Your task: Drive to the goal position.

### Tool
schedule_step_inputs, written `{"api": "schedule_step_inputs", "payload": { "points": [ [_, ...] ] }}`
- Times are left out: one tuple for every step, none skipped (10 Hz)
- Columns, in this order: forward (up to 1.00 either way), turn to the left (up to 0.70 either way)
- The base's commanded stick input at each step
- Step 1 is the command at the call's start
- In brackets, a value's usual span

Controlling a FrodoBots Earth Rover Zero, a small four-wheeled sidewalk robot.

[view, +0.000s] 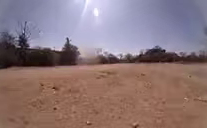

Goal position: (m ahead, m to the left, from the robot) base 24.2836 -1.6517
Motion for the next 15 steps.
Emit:
{"api": "schedule_step_inputs", "payload": {
  "points": [
    [1.0,0.0],
    [1.0,0.0],
    [1.0,0.0],
    [1.0,0.0],
    [1.0,0.0],
    [1.0,0.0],
    [1.0,0.0],
    [1.0,0.0],
    [1.0,0.0],
    [1.0,0.0],
    [1.0,0.0],
    [1.0,0.0],
    [1.0,0.0],
    [1.0,0.0],
    [1.0,0.0]
  ]
}}
